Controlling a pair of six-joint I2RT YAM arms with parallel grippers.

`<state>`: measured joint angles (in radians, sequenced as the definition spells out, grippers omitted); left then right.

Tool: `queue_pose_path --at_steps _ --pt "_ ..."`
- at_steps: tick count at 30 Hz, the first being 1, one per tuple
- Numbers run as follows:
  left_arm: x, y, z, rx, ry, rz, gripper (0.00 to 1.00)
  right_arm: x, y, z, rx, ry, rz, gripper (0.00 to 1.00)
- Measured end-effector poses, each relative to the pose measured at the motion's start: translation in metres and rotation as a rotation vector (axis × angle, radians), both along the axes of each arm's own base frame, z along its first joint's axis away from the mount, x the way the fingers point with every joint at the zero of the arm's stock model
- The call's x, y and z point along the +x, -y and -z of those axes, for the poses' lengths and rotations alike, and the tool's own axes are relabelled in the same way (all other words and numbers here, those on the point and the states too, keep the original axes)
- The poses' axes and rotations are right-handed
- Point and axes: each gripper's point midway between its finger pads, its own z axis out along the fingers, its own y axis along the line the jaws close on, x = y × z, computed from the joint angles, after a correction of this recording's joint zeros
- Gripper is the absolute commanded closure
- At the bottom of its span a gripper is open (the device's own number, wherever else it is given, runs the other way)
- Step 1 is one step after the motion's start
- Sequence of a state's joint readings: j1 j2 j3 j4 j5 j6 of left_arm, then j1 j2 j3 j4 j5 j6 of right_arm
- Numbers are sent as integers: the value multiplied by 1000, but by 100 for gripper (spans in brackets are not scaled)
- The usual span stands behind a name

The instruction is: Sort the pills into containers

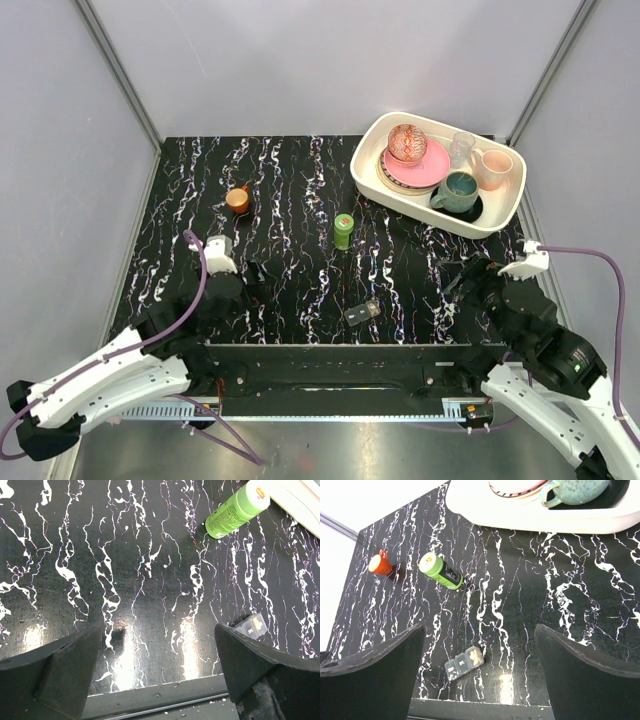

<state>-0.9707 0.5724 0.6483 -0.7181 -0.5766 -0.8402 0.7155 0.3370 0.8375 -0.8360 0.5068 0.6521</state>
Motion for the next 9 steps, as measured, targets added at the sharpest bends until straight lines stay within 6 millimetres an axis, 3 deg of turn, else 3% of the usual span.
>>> queue_pose_path --at_steps 9 --pt "1 1 3 11 -8 -3 1 0 12 9 -4 16 53 3"
